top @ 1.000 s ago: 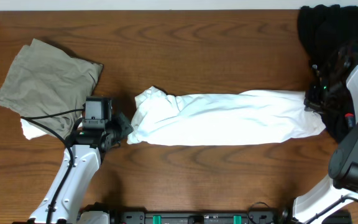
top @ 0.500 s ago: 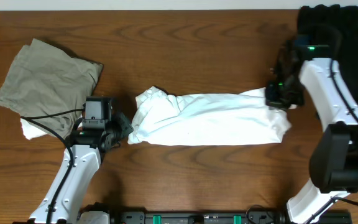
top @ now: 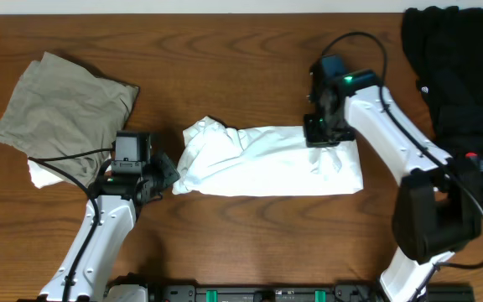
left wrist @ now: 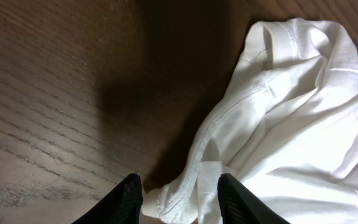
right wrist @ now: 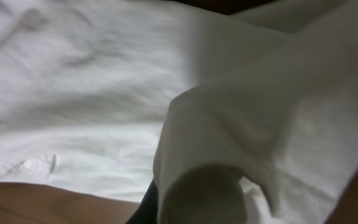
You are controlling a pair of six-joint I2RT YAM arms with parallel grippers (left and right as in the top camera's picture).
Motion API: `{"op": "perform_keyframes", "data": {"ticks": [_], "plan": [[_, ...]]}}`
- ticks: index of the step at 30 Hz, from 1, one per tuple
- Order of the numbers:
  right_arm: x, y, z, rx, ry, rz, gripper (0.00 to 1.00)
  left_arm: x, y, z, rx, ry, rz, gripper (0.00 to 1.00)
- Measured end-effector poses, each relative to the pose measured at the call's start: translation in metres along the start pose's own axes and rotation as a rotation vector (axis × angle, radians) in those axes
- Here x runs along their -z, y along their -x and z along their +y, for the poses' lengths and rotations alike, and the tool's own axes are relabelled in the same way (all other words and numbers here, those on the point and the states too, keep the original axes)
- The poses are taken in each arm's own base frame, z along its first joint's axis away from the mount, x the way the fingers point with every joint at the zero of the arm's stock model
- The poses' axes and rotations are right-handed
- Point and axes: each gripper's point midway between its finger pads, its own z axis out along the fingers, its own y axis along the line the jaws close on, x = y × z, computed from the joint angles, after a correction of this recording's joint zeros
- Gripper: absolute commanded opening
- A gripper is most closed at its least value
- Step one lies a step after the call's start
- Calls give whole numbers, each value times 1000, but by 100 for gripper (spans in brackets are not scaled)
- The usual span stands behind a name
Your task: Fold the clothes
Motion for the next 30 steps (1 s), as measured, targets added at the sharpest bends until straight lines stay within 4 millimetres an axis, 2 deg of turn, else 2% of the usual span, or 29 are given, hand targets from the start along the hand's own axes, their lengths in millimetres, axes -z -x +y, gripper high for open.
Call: {"op": "perform_keyframes", "data": {"ticks": [6,13,21,30], "plan": [[-18,-3,18,33,-6,27,3,0,0,0,0,0,1,43],[-33,-3,21,43,-14,44,3,0,0,0,0,0,1,43],[-34,7,25,25,4,1,4,0,0,0,0,0,1,43],[-34,11,30,1,29,-12,14,0,0,0,0,0,1,43]]}}
